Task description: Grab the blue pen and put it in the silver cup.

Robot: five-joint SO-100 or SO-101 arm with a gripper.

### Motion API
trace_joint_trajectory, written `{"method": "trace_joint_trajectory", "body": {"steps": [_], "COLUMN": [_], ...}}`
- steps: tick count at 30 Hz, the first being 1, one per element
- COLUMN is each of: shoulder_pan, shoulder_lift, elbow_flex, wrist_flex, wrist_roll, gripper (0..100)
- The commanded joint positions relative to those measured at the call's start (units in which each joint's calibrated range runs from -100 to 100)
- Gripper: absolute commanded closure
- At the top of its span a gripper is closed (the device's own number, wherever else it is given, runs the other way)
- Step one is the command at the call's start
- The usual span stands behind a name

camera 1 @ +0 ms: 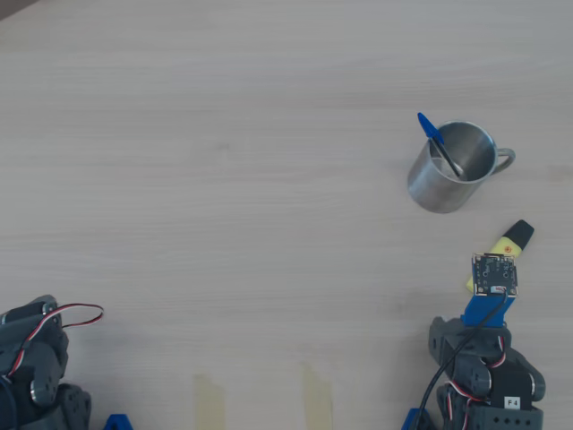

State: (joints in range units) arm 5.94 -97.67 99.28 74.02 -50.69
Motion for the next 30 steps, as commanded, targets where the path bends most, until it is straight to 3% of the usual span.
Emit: {"method": "trace_joint_trajectory", "body": {"steps": [1, 30], "shoulder_pan": [1.1, 1.3], "shoulder_lift": [-0.1, 0.4], "elbow_flex": [0.5, 0.5], "wrist_flex": [1.3, 1.3], "wrist_roll": [2.4, 2.9], "gripper": [98, 98]}}
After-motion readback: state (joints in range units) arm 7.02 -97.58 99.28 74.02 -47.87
